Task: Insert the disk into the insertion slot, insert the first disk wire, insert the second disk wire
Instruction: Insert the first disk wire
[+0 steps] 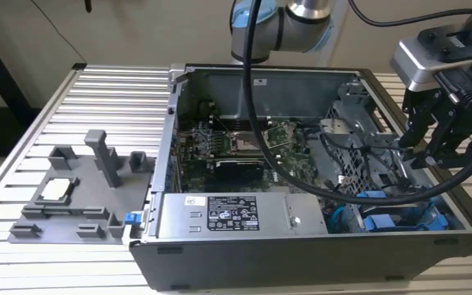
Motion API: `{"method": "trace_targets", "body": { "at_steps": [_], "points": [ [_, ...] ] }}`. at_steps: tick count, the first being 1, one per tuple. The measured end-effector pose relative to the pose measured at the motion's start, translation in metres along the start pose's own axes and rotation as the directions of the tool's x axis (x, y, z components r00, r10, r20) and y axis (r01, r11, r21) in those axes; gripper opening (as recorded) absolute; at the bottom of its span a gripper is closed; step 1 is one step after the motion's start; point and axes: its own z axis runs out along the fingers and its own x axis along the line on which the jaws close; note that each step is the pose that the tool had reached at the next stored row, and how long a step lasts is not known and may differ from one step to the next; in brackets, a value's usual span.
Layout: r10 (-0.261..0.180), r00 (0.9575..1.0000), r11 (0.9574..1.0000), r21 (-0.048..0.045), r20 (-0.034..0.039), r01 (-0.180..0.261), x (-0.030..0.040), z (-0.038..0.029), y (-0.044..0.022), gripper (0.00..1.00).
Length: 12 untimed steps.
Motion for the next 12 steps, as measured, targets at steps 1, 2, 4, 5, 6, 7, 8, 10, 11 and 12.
{"method": "trace_targets", "body": {
  "at_steps": [1,2,4,5,6,7,8,10,11,12],
  "points": [
    [-0.006,1.0,1.0,0.0,0.0009,0.006,-0.001,0.0006,0.0,0.4],
    [-0.011,0.9999,0.9999,-0.0006,0.0017,0.011,-0.0019,0.0011,0.0001,0.4],
    [-0.023,0.9997,0.9997,-0.0023,0.0034,0.023,-0.0033,0.0018,0.0001,0.4],
    [-0.028,0.9996,0.9996,-0.0031,0.0042,0.028,-0.0038,0.002,-0.0001,0.4],
    [-0.034,0.9994,0.9994,-0.0038,0.0052,0.034,-0.004,0.0024,-0.0004,0.4],
    [-0.039,0.9992,0.9992,-0.0041,0.0061,0.039,-0.0042,0.0027,-0.0007,0.4],
    [-0.043,0.9991,0.9991,-0.0043,0.0064,0.043,-0.0043,0.0028,-0.0012,0.4],
    [-0.048,0.9988,0.9988,-0.0047,0.0071,0.048,-0.0042,0.0033,-0.0032,0.4],
    [-0.049,0.9987,0.9988,-0.0049,0.0073,0.049,-0.0041,0.0036,-0.0049,0.4],
    [-0.051,0.9987,0.9987,-0.005,0.0078,0.051,-0.0039,0.004,-0.0071,0.4]
  ]
}}
